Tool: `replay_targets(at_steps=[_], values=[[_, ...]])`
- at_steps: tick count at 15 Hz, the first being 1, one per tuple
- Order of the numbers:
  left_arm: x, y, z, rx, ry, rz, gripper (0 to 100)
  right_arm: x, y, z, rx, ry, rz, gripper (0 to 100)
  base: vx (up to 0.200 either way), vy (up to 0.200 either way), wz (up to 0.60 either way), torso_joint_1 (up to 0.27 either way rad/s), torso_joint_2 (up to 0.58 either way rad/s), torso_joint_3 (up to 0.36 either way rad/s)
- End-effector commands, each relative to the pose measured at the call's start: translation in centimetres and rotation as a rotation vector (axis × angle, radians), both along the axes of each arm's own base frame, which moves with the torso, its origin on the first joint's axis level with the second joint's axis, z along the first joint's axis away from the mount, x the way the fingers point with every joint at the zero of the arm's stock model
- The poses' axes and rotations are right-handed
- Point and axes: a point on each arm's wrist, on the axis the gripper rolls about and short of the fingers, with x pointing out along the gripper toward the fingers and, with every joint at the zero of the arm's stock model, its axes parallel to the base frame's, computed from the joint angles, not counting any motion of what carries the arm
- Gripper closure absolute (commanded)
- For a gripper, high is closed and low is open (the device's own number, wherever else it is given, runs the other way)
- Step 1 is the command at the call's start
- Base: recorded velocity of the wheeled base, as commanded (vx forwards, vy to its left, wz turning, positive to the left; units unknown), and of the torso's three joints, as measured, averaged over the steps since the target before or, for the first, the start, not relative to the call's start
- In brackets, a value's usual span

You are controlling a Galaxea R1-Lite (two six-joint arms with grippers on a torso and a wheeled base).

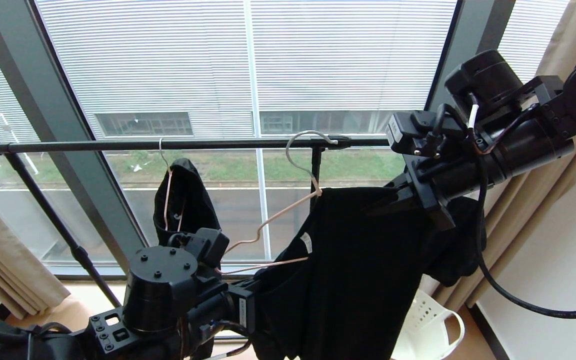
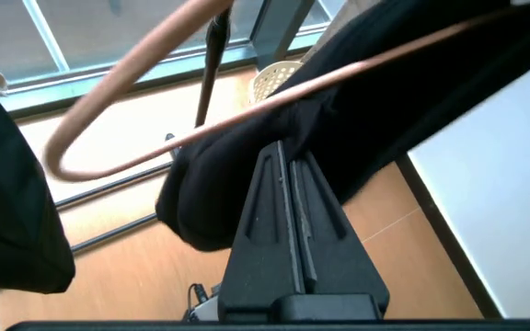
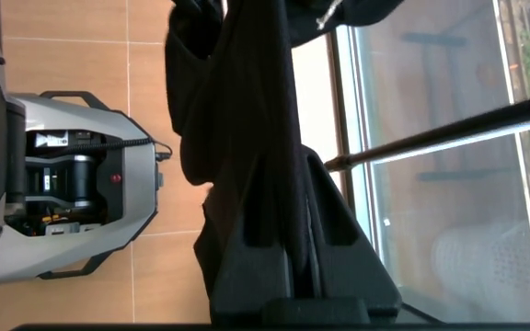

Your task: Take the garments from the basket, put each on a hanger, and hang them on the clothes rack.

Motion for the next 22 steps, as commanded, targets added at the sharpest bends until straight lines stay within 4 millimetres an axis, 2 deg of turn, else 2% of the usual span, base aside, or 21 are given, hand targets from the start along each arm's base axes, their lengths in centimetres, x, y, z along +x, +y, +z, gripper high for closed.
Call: replay_targets(at_steps=[1, 6, 11, 16, 20, 22], values=[[-0.5, 0.4, 0.6, -0.013, -0.017, 0.000, 100, 0.0, -0.5, -0.2, -0.003, 0.007, -0.011, 100, 0.000, 0.000, 0.00, 0.000, 0.00, 0.000], [-0.8, 1.7, 0.8, -0.012, -0.019, 0.029, 100, -1.5, -2.7, -0.4, -0.004, 0.033, -0.048, 100, 0.000, 0.000, 0.00, 0.000, 0.00, 0.000], [-0.8, 1.8, 0.7, -0.008, -0.015, 0.032, 100, -3.4, -4.6, 0.4, 0.020, 0.024, -0.072, 100, 0.000, 0.000, 0.00, 0.000, 0.00, 0.000], [-0.6, 2.5, 0.8, -0.009, -0.017, 0.061, 100, -4.6, -5.7, 0.5, 0.019, 0.021, -0.096, 100, 0.000, 0.000, 0.00, 0.000, 0.00, 0.000], [-1.4, 3.3, 1.1, -0.016, -0.024, 0.068, 100, -5.0, -6.3, -0.2, 0.004, 0.039, -0.107, 100, 0.000, 0.000, 0.00, 0.000, 0.00, 0.000], [-1.8, 3.5, 2.0, -0.041, -0.053, 0.065, 100, -5.1, -6.3, -0.5, -0.002, 0.053, -0.106, 100, 0.000, 0.000, 0.00, 0.000, 0.00, 0.000]])
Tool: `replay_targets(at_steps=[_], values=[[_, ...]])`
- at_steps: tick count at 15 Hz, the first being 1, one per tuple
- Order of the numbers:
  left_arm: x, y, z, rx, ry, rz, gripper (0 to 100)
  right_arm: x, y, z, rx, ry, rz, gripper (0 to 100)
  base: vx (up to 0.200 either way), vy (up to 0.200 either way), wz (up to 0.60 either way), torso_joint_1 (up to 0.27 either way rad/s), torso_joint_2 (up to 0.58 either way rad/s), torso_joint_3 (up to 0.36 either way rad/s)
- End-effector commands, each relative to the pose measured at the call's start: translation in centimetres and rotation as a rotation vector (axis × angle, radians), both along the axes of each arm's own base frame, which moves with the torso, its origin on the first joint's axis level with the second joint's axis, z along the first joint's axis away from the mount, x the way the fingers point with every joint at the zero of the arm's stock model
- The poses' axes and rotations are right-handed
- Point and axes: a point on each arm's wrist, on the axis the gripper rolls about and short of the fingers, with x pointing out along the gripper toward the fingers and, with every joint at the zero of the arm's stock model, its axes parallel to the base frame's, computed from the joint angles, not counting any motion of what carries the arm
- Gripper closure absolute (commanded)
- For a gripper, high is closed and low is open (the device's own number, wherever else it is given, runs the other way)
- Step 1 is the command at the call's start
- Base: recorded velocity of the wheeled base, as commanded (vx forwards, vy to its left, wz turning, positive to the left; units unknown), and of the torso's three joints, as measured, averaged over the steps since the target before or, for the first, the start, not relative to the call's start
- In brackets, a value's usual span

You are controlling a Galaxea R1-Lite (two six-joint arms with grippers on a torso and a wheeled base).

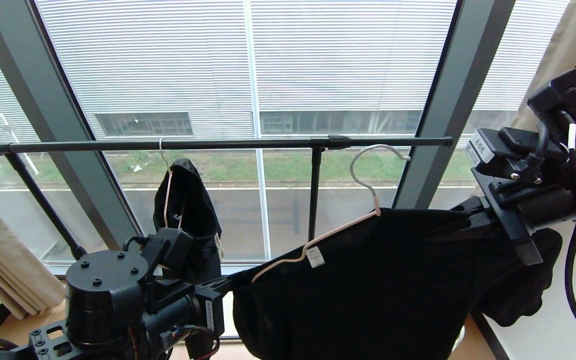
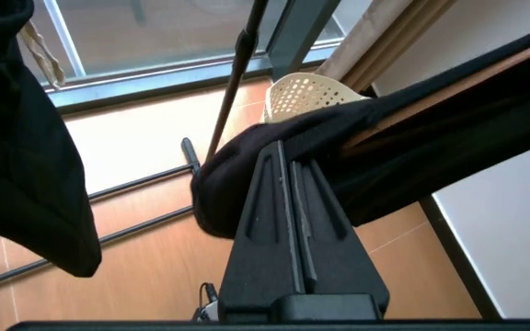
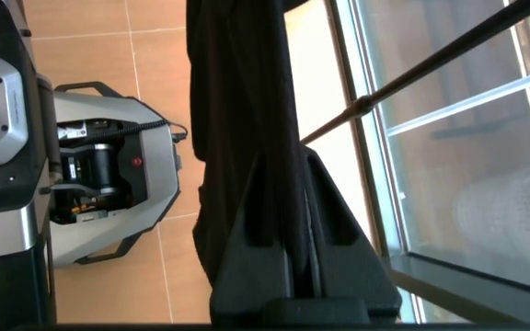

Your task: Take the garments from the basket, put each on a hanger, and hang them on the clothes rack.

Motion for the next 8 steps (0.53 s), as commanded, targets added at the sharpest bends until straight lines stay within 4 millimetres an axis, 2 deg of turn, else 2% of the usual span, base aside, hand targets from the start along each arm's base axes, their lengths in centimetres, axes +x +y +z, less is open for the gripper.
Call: replay_targets(at_steps=[1, 4, 8], values=[[-0.4, 0.3, 1.3, -0.033, -0.046, -0.002, 100, -0.2, 0.0, -0.2, -0.003, 0.009, 0.002, 100, 0.000, 0.000, 0.00, 0.000, 0.00, 0.000], [-0.4, 0.1, 2.5, -0.026, -0.114, -0.029, 100, 0.1, 0.5, -0.6, 0.000, 0.006, 0.016, 100, 0.000, 0.000, 0.00, 0.000, 0.00, 0.000], [0.1, -1.3, 4.4, -0.004, -0.200, -0.080, 100, 1.0, 1.4, -1.8, 0.018, -0.010, 0.020, 100, 0.000, 0.000, 0.00, 0.000, 0.00, 0.000]])
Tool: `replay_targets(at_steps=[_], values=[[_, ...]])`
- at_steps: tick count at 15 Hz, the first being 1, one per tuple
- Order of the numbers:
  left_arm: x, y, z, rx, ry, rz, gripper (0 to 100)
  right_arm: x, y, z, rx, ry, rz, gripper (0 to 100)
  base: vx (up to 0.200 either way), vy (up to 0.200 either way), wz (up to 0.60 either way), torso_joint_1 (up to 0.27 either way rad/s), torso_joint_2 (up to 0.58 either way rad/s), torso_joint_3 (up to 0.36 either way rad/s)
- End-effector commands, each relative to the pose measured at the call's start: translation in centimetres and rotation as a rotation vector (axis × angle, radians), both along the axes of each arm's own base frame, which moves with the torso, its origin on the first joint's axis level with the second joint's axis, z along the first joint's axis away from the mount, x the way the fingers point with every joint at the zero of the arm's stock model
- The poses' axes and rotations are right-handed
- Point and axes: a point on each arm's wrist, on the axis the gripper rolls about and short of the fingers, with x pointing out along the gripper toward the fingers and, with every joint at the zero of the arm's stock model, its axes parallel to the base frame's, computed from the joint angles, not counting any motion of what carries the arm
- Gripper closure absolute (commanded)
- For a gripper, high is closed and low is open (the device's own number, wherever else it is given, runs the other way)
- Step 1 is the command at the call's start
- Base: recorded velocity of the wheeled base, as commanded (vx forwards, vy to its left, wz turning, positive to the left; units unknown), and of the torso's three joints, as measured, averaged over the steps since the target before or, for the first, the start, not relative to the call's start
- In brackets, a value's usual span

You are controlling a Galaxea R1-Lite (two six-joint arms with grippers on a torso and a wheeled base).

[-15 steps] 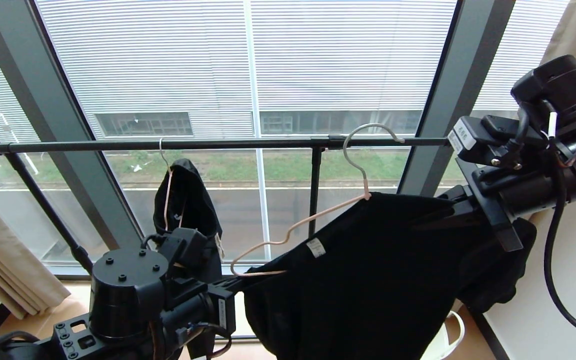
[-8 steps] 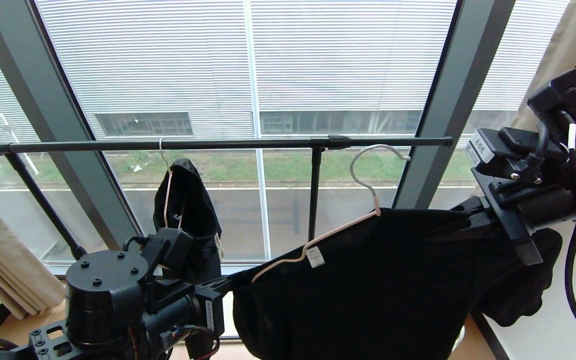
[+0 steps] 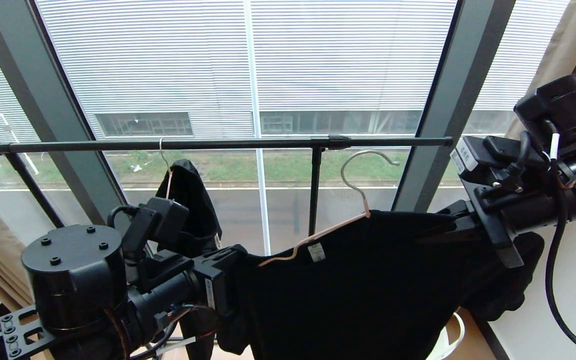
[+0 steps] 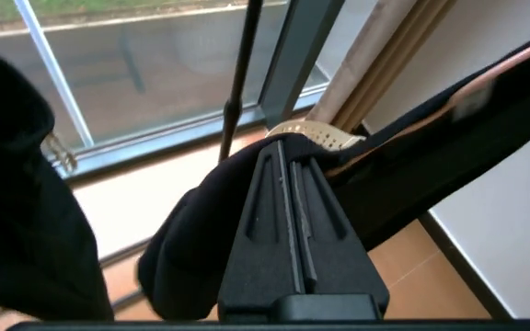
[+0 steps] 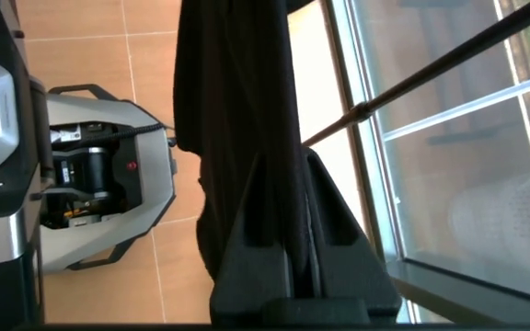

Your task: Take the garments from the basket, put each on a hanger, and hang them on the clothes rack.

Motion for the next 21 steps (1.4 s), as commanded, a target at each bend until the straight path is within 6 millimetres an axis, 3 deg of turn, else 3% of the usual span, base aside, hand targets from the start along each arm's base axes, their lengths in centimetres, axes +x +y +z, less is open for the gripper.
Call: replay_targets(at_steps=[1, 7, 9, 14, 17, 21], values=[[0.0, -0.8, 1.0, 0.005, -0.030, -0.029, 100, 0.7, 0.3, -0.8, 0.008, 0.009, -0.006, 100, 0.000, 0.000, 0.00, 0.000, 0.00, 0.000], [0.9, -3.2, 5.7, 0.060, -0.057, -0.089, 100, 3.7, 0.8, -4.1, 0.099, 0.032, 0.001, 100, 0.000, 0.000, 0.00, 0.000, 0.00, 0.000], [1.1, -3.4, 6.4, 0.071, -0.065, -0.092, 100, 4.3, 0.4, -4.8, 0.101, 0.044, -0.016, 100, 0.000, 0.000, 0.00, 0.000, 0.00, 0.000], [2.4, -2.9, 5.2, 0.149, 0.002, -0.048, 100, 3.6, -3.7, -5.7, 0.122, 0.065, -0.123, 100, 0.000, 0.000, 0.00, 0.000, 0.00, 0.000], [3.2, -3.8, 3.8, 0.235, 0.012, -0.053, 100, 3.6, -5.2, -3.9, 0.136, -0.026, -0.174, 100, 0.000, 0.000, 0.00, 0.000, 0.00, 0.000], [3.7, -5.3, 3.9, 0.236, 0.000, -0.074, 100, 3.4, -5.5, -3.5, 0.144, -0.038, -0.182, 100, 0.000, 0.000, 0.00, 0.000, 0.00, 0.000]])
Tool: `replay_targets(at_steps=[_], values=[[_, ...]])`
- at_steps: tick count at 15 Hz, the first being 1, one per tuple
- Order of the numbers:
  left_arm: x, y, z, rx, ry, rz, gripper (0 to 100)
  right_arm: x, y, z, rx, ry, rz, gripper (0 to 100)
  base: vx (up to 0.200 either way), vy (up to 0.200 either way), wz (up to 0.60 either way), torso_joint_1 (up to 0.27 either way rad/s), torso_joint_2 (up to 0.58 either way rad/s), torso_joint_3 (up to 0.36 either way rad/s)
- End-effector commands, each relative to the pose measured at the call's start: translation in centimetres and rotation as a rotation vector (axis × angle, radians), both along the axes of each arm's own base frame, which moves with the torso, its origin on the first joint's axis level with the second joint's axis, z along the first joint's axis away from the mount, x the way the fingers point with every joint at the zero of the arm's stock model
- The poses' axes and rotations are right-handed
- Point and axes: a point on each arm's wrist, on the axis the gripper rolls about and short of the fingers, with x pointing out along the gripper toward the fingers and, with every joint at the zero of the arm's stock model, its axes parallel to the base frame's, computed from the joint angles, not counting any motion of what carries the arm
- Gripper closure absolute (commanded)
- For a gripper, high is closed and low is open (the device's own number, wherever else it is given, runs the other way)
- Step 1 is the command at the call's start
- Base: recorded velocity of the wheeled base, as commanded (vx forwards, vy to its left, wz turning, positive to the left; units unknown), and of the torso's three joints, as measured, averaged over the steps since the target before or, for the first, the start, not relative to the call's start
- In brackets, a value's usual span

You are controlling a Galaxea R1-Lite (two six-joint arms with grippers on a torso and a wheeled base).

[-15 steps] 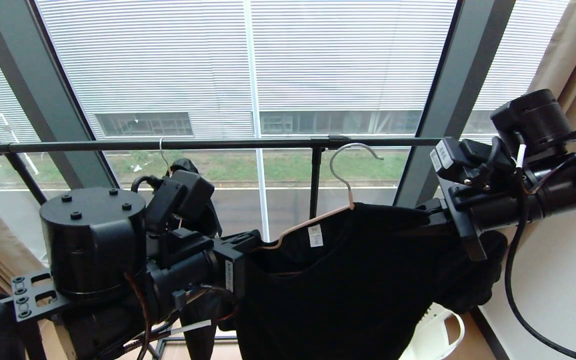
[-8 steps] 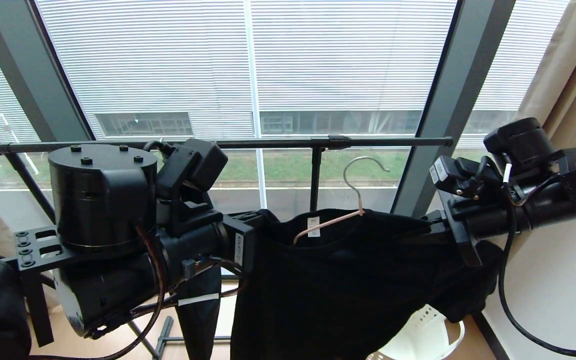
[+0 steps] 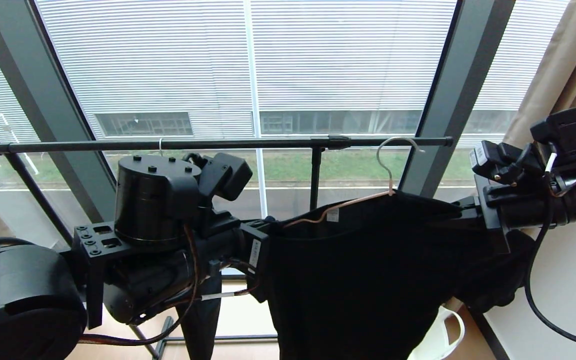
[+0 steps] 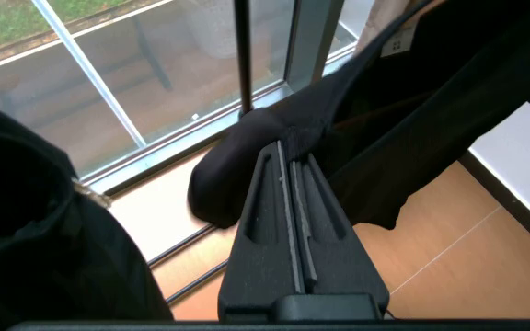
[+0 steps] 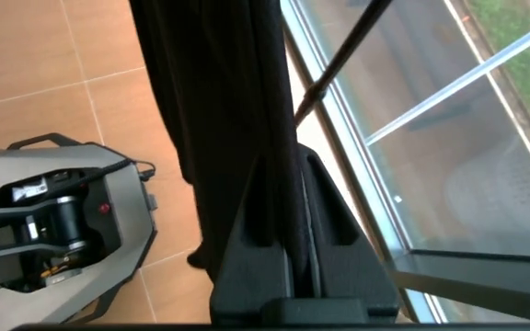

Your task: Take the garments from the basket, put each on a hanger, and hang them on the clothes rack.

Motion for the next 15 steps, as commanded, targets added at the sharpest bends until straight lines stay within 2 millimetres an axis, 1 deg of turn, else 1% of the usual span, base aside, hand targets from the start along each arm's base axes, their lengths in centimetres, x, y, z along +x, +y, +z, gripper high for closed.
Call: replay_targets(at_steps=[1, 2, 3, 5, 8, 10, 11, 12, 14, 15], values=[[0.0, -1.2, 0.1, -0.002, -0.002, -0.028, 100, -0.2, 0.1, 0.1, 0.002, -0.002, 0.004, 100, 0.000, 0.000, 0.00, 0.000, 0.00, 0.000], [0.0, -1.3, 0.3, -0.005, -0.006, -0.032, 100, -0.1, 0.3, -0.1, 0.002, 0.005, 0.010, 100, 0.000, 0.000, 0.00, 0.000, 0.00, 0.000], [-0.1, -1.7, 0.9, -0.009, -0.010, -0.043, 100, 0.2, 1.0, -0.4, 0.016, 0.030, 0.030, 100, 0.000, 0.000, 0.00, 0.000, 0.00, 0.000], [-0.1, -2.0, 1.4, -0.012, -0.012, -0.051, 100, 0.8, 1.4, -1.0, 0.064, 0.074, 0.057, 100, 0.000, 0.000, 0.00, 0.000, 0.00, 0.000], [0.1, -1.8, 1.5, -0.012, -0.017, -0.034, 100, 1.2, 1.6, -1.8, 0.155, 0.117, 0.143, 100, 0.000, 0.000, 0.00, 0.000, 0.00, 0.000], [0.4, -1.4, 1.5, -0.005, -0.022, -0.001, 100, 1.5, 1.7, -2.4, 0.152, 0.126, 0.150, 100, 0.000, 0.000, 0.00, 0.000, 0.00, 0.000], [0.3, -1.0, 1.7, -0.009, -0.027, 0.007, 100, 1.9, 1.6, -2.7, 0.142, 0.132, 0.137, 100, 0.000, 0.000, 0.00, 0.000, 0.00, 0.000], [0.0, -0.5, 2.4, -0.014, -0.033, 0.013, 100, 2.3, 1.4, -3.0, 0.124, 0.134, 0.117, 100, 0.000, 0.000, 0.00, 0.000, 0.00, 0.000], [-0.3, 0.3, 2.9, 0.006, -0.036, 0.018, 100, 2.3, 1.4, -2.9, 0.112, 0.130, 0.107, 100, 0.000, 0.000, 0.00, 0.000, 0.00, 0.000], [-0.1, 0.7, 2.8, 0.028, -0.044, 0.026, 100, 2.2, 1.4, -2.9, 0.108, 0.122, 0.111, 100, 0.000, 0.000, 0.00, 0.000, 0.00, 0.000]])
